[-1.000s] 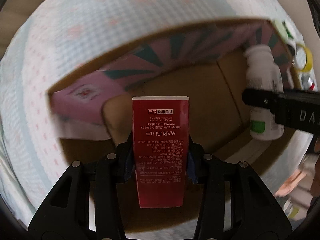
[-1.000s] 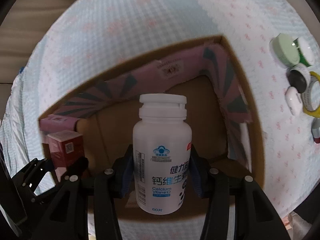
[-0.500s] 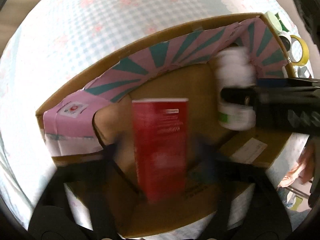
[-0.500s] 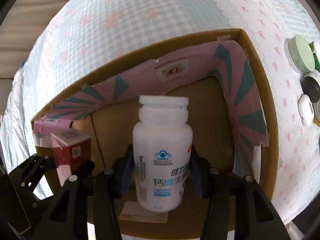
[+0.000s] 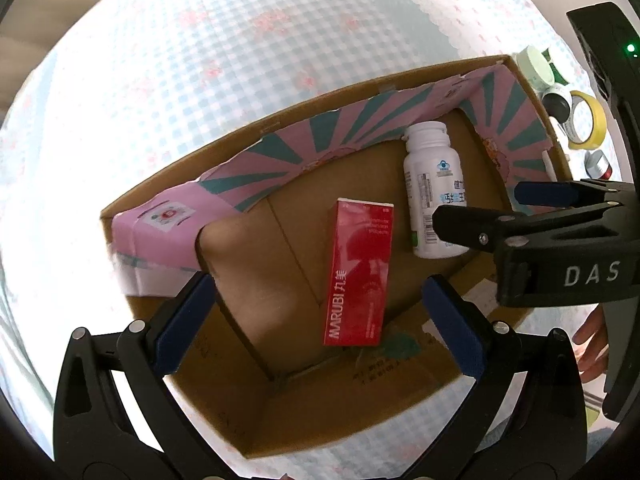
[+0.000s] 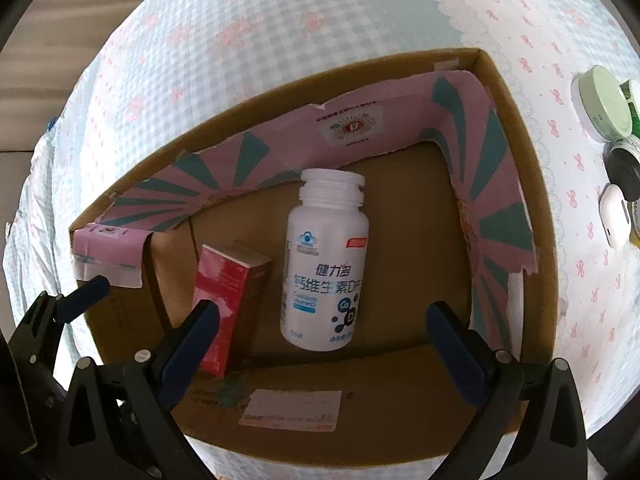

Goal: Organize rigid objects
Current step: 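Open both tools to drop the red box and bottle into the cardboard box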

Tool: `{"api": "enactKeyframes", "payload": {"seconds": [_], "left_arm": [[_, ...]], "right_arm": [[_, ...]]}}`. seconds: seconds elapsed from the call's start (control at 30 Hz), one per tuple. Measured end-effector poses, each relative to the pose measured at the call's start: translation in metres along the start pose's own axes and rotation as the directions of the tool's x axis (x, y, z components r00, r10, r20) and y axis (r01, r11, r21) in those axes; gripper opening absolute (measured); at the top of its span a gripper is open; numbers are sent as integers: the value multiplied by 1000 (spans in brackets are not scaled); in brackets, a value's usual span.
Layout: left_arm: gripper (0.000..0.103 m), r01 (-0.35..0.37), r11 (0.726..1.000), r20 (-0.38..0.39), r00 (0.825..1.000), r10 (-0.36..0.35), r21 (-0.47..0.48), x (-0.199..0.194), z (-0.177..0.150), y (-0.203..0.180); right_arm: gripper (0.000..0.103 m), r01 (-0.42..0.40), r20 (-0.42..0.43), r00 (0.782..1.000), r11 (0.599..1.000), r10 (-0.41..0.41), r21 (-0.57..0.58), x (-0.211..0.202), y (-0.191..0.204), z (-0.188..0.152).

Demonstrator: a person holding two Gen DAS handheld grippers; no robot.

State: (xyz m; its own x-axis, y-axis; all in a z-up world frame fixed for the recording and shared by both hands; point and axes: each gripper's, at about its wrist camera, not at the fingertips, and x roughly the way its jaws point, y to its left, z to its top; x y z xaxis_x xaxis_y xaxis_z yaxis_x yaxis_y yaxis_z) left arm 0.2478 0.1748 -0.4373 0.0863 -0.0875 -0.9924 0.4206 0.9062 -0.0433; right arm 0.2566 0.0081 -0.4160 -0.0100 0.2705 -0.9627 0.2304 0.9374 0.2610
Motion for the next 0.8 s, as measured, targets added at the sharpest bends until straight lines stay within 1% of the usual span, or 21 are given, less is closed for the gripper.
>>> {"api": "enactKeyframes", "payload": {"seconds": [0.13, 0.23, 0.27, 0.3, 0.37, 0.4, 0.43, 0.5, 0.57, 0.63, 0.73, 0.77, 0.8], "left_arm": [[103, -5, 1000, 26, 1000, 6, -27, -18, -13, 2], [103, -18, 999, 69, 997, 21, -51, -49, -23, 7], [103, -23, 998, 82, 996, 28, -57, -59, -11, 7], [103, -27, 998, 97, 995, 33, -64, -69, -12, 9], [103, -38, 996, 129, 990, 49, -87, -98, -16, 11], [103, -39, 994, 149, 987, 54, -103, -119, -17, 9], [103, -36, 992, 171, 984, 56, -121, -142, -17, 3], [103, -31, 989, 208, 976, 61, -147, -168, -23, 3], [103, -39, 985, 251, 965, 81, -167, -196, -32, -1], [103, -61, 982, 299, 947, 113, -179, -221, -44, -5], [103, -48, 986, 389, 915, 108, -159, -259, -61, -17], [103, -50, 987, 404, 908, 109, -155, -267, -65, -22], [103, -44, 989, 424, 900, 101, -142, -277, -66, -26]], "right_arm": [[103, -15, 40, 999, 1000, 15, 3, -19, 1, -7], [103, -11, 68, 998, 1000, 12, -2, -44, 7, -12], [103, -14, 83, 996, 1000, 15, -8, -54, 9, -15], [103, -23, 107, 994, 1000, 25, -18, -68, 14, -19], [103, -17, 146, 989, 999, 24, -44, -90, 22, -27], [103, -5, 174, 985, 998, 16, -65, -107, 28, -33], [103, 9, 209, 978, 996, 9, -85, -125, 33, -39], [103, 39, 262, 965, 993, -8, -111, -150, 40, -49], [103, 55, 280, 960, 990, -17, -128, -173, 42, -61], [103, 66, 307, 951, 990, -24, -127, -198, 42, -73], [103, 88, 354, 934, 987, -36, -132, -230, 41, -90], [103, 103, 375, 926, 986, -47, -132, -241, 42, -98], [103, 124, 403, 913, 984, -62, -130, -254, 42, -107]]}}
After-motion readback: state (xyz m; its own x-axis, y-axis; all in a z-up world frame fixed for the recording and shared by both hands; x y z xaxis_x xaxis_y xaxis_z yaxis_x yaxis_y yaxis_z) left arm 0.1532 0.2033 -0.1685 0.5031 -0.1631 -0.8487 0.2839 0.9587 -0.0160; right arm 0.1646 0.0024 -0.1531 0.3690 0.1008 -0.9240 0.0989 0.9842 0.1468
